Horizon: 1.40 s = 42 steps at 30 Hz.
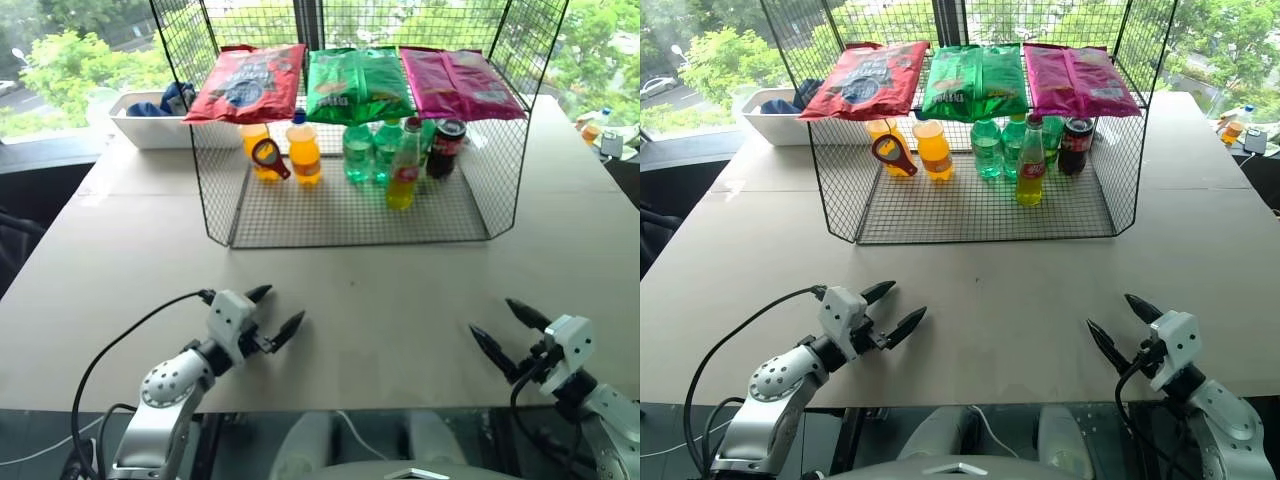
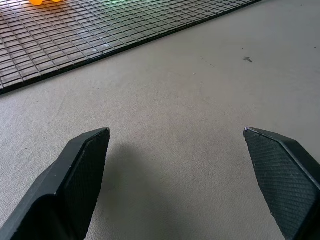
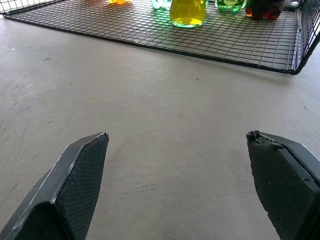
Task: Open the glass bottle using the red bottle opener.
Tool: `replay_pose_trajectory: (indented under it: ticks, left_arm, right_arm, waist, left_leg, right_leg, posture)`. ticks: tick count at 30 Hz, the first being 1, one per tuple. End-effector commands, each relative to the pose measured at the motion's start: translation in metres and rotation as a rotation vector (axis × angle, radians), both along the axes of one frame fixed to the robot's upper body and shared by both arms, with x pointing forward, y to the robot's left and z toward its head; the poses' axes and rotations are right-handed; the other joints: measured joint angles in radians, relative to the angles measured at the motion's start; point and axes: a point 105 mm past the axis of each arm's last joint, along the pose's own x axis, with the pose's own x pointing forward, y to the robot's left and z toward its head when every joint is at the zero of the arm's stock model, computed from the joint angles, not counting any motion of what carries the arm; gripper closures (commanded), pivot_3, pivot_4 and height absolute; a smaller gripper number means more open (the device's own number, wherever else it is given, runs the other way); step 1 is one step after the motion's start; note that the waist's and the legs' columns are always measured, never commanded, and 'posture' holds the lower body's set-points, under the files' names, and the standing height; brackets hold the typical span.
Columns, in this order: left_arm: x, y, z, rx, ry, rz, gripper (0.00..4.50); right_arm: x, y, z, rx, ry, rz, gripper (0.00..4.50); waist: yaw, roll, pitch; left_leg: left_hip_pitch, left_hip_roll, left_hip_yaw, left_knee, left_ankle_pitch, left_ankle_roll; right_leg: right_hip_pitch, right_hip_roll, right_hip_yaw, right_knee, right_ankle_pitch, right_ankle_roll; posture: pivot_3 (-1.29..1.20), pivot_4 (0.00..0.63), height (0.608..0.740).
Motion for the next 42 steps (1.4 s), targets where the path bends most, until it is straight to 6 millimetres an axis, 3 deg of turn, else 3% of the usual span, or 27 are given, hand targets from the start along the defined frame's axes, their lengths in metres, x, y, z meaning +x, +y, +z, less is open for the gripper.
replay_pose_trajectory:
  ticks: [1,18,26,30,36,42]
  left_arm:
    - [0.003,0.003,0.005,0.003,-0.025,0.016,0.07]
    - [0.008,0.003,0.006,-0.01,-0.028,0.033,0.07]
    - [0.014,-0.003,0.015,-0.036,-0.06,0.03,0.07]
    - [0.036,-0.012,0.03,-0.05,-0.101,0.063,0.07]
    - [0.08,-0.029,0.07,-0.116,-0.208,0.118,0.07]
    - [0.123,-0.024,0.106,-0.139,-0.36,0.289,0.07]
  right_arm:
    - [0.0,0.003,0.012,-0.007,-0.056,0.015,0.05]
    - [0.001,0.005,0.012,-0.005,-0.062,0.018,0.05]
    - [0.003,0.01,0.014,0.0,-0.075,0.028,0.05]
    - [0.007,0.026,0.027,0.013,-0.125,0.085,0.05]
    - [0.015,0.072,0.075,0.106,-0.268,0.218,0.05]
    - [0.021,0.098,0.108,0.142,-0.362,0.265,0.05]
  waist:
    - [0.0,0.0,0.0]
    - [0.0,0.0,0.0]
    - [0.001,0.0,0.0]
    - [0.003,0.0,0.0]
    - [0.002,-0.001,0.0]
    - [0.003,-0.003,0.001]
  left_leg:
    - [0.0,0.0,0.0,0.0,0.0,0.0]
    - [0.0,0.0,0.0,0.0,0.0,0.0]
    - [0.0,0.0,0.0,0.0,0.0,0.0]
    - [0.0,0.0,0.0,0.001,0.0,0.0]
    - [0.0,-0.001,-0.001,0.003,0.002,-0.003]
    - [-0.001,-0.001,-0.001,0.003,0.003,-0.005]
  right_leg:
    - [0.0,0.0,0.0,0.0,0.0,0.0]
    - [0.0,0.0,0.0,0.0,0.0,0.0]
    - [0.0,0.0,0.0,0.0,0.0,0.0]
    - [0.0,0.0,0.0,0.001,0.0,0.0]
    - [0.0,0.001,-0.001,0.002,0.0,0.0]
    - [0.0,0.005,-0.002,0.002,0.0,0.0]
  posture:
    - [0.0,0.15,0.74]
    - [0.0,0.15,0.74]
    - [0.0,0.15,0.74]
    - [0.0,0.15,0.74]
    - [0.0,0.15,0.74]
    - [0.0,0.15,0.74]
